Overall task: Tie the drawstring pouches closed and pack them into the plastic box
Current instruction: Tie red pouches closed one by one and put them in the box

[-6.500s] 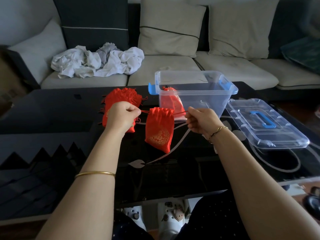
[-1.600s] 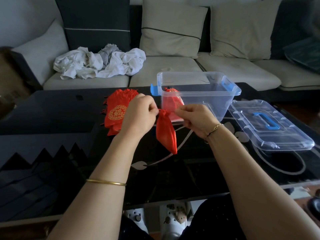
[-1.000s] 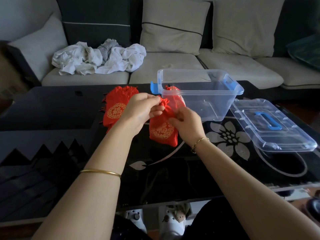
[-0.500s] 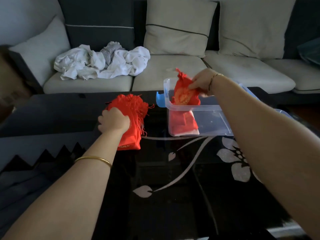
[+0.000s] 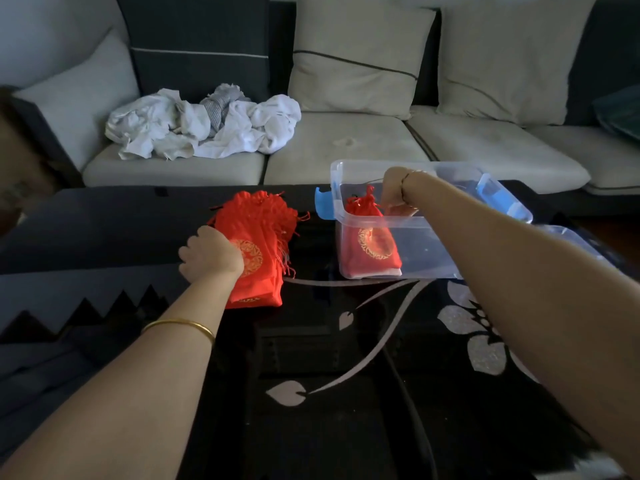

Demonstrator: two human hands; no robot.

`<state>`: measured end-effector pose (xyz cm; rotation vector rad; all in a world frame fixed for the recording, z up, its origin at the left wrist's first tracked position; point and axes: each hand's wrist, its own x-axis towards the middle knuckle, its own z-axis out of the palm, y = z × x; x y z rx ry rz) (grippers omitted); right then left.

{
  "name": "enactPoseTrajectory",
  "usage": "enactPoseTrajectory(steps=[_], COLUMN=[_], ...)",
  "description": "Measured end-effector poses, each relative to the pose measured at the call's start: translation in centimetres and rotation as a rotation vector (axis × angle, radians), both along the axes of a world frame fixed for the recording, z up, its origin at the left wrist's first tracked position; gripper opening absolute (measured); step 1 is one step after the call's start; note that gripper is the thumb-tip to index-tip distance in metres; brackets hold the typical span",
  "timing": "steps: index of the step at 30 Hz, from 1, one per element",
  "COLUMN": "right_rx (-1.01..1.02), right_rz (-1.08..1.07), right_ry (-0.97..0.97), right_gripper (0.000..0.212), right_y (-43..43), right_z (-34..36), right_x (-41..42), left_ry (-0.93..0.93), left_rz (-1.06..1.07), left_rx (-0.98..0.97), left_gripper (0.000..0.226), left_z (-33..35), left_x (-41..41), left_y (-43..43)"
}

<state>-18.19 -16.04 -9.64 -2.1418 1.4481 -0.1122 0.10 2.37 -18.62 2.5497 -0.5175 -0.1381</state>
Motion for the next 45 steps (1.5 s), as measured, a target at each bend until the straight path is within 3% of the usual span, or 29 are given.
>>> enactPoseTrajectory(steps=[2, 4, 6, 9, 13, 16, 19, 23, 26, 33, 39, 45], right_rx=[-0.078, -0.220, -0.226, -0.001, 0.112, 0.296, 0.168, 0.061, 0.047, 0.000, -0.178, -0.137], right_rz=[-0.038, -0.046, -0.009, 0.127, 0.108, 0.025, -0.004, 0.027, 0.084, 0.114, 0.105, 0.070], right_ry=[-0.166, -0.304, -0.441, -0.589, -0.600, -0.806, -0.843, -0.738, -0.739, -0.698, -0.572, -0.567], right_gripper=[0.011, 0.024, 0.026, 0.020, 0.030, 0.030, 0.030, 0.016, 0.013, 0.017, 0.005, 0.009], right_y=[1.1, 2.3, 5.8, 11.7, 15.0, 15.3, 15.3, 14.9, 14.4, 13.7, 12.9, 12.6], right_z=[0.7, 1.0, 1.2, 0.0, -2.4, -3.4, -4.3, -5.5, -6.2, -6.3, -6.3, -6.2], right_x=[-0.4, -0.8, -1.5, -2.4, -3.2, -4.6, -6.2, -7.7, -8.1, -8.5, -9.9, -10.7], left_ry=[-0.017, 0.008, 0.045, 0.137, 0.311, 0.367, 0.496, 0.693, 0.495, 0.182, 0.055, -0.093], left_rz=[0.011, -0.007, -0.045, -0.172, -0.348, -0.495, -0.544, -0.533, -0.631, -0.722, -0.682, -0.661], left_rx=[-0.093, -0.173, -0.256, -0.448, -0.667, -0.640, -0.612, -0.656, -0.537, -0.477, -0.447, -0.351], left_gripper=[0.045, 0.043, 0.040, 0.021, 0.021, 0.020, 0.034, 0.075, 0.073, 0.009, 0.013, 0.023], left_z=[0.3, 0.3, 0.6, 1.6, 3.0, 3.3, 3.2, 2.8, 2.6, 2.8, 2.9, 3.1], left_x=[-0.3, -0.5, -1.0, -3.0, -7.6, -10.3, -12.0, -12.5, -12.3, -11.9, -11.1, -10.7], left_y=[0.5, 0.8, 1.4, 2.8, 4.8, 5.5, 5.5, 4.9, 4.7, 4.2, 4.6, 5.0])
